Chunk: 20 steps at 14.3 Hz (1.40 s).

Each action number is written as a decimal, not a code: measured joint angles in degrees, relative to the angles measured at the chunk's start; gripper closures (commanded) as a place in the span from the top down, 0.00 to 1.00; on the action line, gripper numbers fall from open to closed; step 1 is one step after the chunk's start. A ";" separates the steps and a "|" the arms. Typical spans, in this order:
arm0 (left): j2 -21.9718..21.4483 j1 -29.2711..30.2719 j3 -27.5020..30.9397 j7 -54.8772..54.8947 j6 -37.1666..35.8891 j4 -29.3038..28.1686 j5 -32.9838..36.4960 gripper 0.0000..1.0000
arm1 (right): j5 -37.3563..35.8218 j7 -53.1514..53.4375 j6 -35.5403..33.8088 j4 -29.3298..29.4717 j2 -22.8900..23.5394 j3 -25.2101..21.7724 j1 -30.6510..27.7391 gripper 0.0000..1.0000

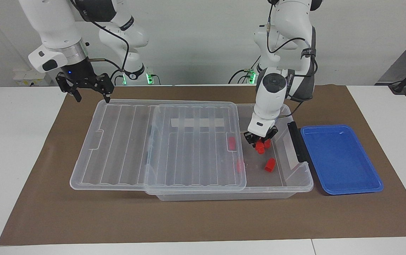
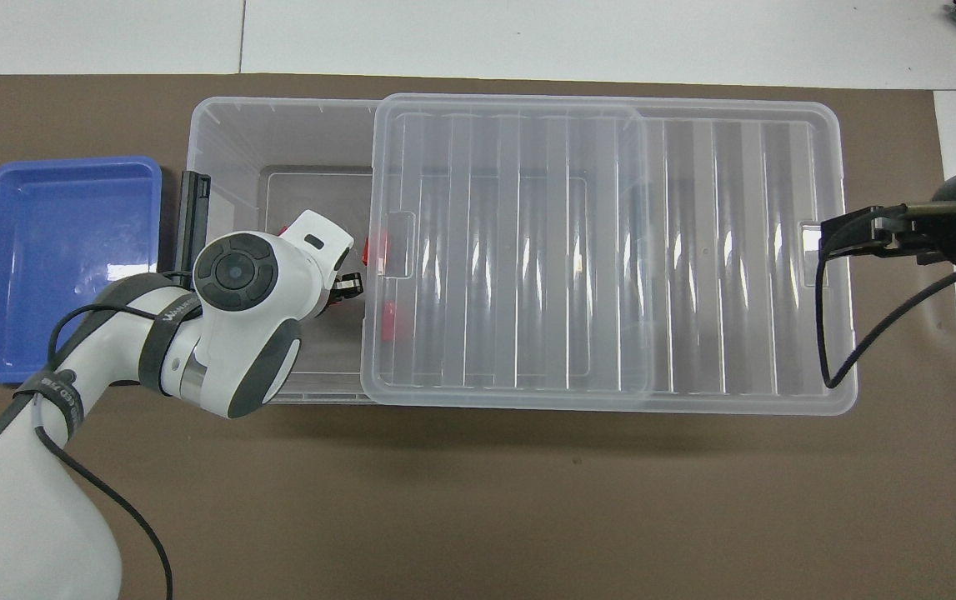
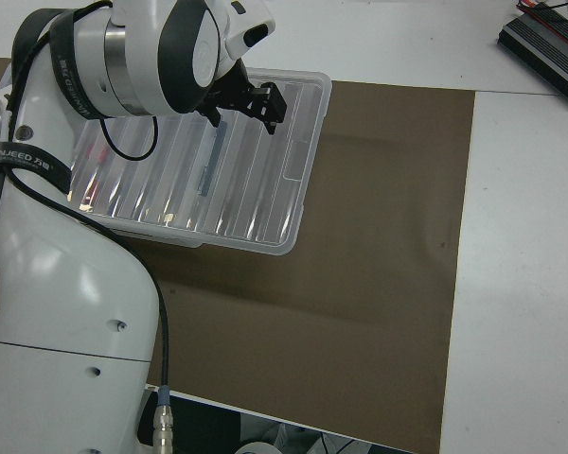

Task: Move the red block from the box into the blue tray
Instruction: 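Grasp a red block with the left gripper and lift it, then carry the red block to the blue tray and lower it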

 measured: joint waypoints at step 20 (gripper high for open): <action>-3.24 28.27 1.42 50.36 1.47 -0.32 -4.23 0.25 | 0.00 0.00 -0.01 0.00 0.00 0.00 0.00 1.00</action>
